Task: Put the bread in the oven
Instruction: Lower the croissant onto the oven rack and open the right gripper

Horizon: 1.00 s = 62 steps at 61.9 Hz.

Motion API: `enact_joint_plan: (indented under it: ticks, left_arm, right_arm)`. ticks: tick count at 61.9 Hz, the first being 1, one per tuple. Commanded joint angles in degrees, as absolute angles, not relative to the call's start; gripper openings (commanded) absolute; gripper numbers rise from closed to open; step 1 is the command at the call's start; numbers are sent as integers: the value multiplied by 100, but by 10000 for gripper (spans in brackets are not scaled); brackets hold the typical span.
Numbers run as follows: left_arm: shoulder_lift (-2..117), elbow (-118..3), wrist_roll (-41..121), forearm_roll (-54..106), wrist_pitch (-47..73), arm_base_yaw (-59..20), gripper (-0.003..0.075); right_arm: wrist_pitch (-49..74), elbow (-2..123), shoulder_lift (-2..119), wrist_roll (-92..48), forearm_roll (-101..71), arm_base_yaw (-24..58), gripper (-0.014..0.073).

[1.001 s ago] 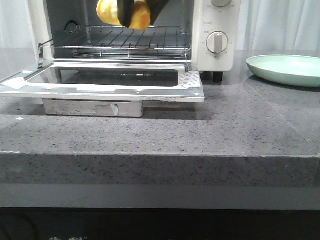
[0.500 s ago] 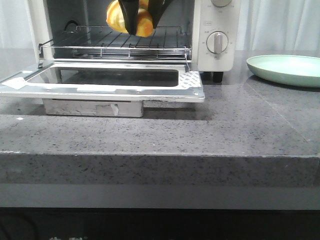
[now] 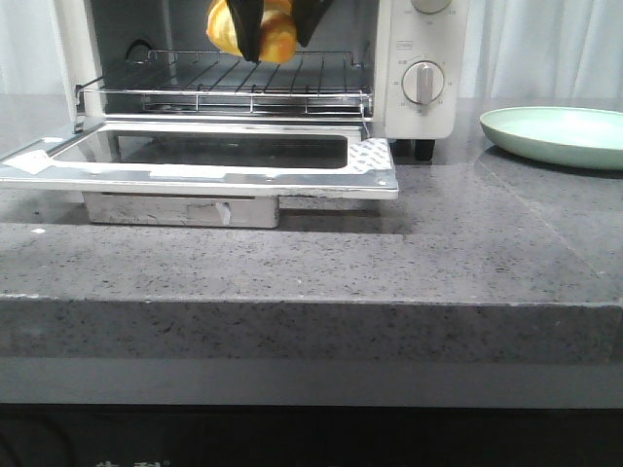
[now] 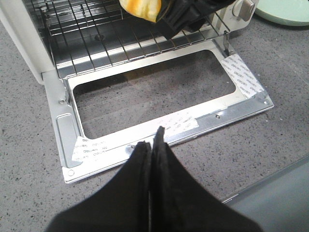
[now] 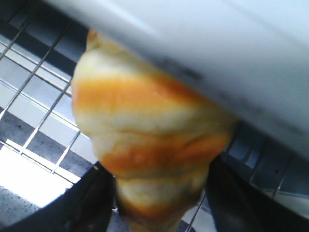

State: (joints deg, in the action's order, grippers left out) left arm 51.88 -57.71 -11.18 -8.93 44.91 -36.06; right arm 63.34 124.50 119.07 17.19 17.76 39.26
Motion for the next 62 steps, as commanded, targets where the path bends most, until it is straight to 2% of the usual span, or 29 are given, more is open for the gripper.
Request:
enact_joint_plan:
  ticks: [1,34,43,62]
  left_arm:
    - [5124,-5928,-1170,-902,4092,-3628,-18]
    - [5124,-5928,-1170,-902,4092,-3628,-18]
    - [5124,-5928,-1170,-902,4092,-3628,-18]
    - [5124,-5928,-1170,-902,4092,-3628,-18]
  right_arm:
    - [6086,12653,11565,1704,1998,3867,554]
    - [6656,12496,11140,1713,1372,3979,562]
    - [6381,11645,10630,1748,1395,4010,562]
    - [4889,8863,8768,1770,1073,3630,562]
